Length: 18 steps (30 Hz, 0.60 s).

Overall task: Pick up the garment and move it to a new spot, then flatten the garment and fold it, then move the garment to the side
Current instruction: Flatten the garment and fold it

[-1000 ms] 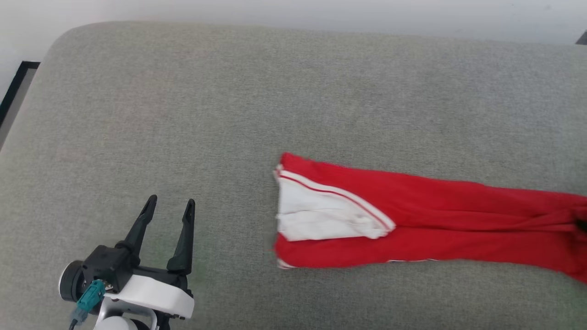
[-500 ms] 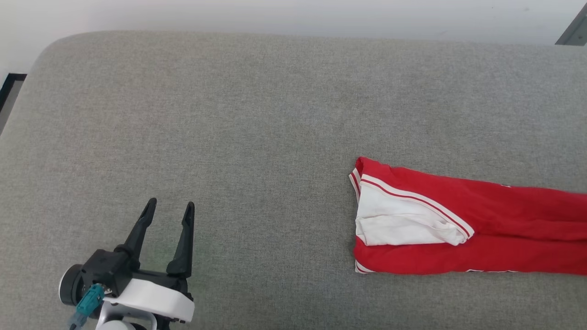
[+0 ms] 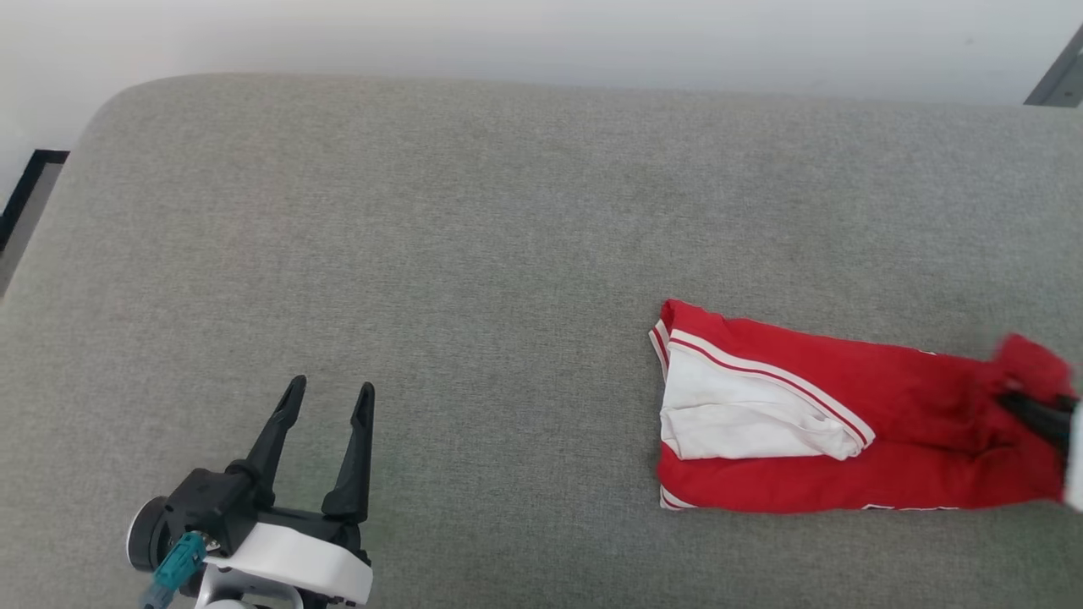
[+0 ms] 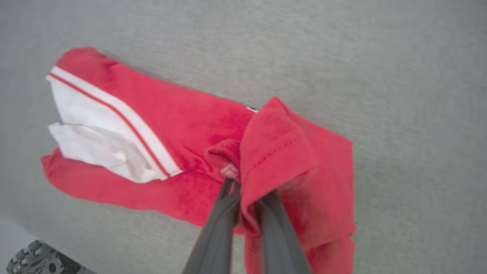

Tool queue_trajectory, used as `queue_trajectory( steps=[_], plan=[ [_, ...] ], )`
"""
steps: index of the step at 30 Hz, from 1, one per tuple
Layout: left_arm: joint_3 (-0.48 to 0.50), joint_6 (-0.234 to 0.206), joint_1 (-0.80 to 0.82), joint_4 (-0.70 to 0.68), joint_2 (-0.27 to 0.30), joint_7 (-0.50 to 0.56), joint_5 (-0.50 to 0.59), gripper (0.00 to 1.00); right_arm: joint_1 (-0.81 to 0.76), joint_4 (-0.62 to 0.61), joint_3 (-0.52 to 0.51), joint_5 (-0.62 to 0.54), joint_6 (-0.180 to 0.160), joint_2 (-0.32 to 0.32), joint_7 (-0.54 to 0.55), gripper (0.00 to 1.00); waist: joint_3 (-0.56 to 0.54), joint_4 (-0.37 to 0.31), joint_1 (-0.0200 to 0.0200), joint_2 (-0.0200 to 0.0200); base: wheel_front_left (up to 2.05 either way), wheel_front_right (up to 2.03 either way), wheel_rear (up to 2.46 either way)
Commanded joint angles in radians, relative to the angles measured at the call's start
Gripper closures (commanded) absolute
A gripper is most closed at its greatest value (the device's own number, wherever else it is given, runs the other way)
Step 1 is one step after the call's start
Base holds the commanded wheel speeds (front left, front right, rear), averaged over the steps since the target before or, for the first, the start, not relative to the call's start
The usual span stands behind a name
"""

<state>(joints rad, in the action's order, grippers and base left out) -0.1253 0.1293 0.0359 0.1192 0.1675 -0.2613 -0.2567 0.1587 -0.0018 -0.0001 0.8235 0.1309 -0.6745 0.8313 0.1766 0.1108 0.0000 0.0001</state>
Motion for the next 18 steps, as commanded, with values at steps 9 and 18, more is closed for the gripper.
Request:
queue_trajectory(
  steps=[9, 18],
  plan=[
    [-0.019, 0.002, 0.009, 0.000, -0.015, -0.005, -0.021, 0.00, 0.143, -0.100, 0.217, -0.019, -0.001, 0.093, 0.066, 1.00, 0.010, 0.032, 0.0000, -0.0001, 0.00, 0.00, 0.00],
    [-0.026, 0.002, 0.043, 0.003, -0.027, -0.005, -0.033, 0.00, 0.301, -0.016, 0.421, -0.020, -0.001, 0.156, 0.045, 1.00, 0.042, 0.063, 0.0000, -0.0001, 0.00, 0.00, 0.00]
  ],
)
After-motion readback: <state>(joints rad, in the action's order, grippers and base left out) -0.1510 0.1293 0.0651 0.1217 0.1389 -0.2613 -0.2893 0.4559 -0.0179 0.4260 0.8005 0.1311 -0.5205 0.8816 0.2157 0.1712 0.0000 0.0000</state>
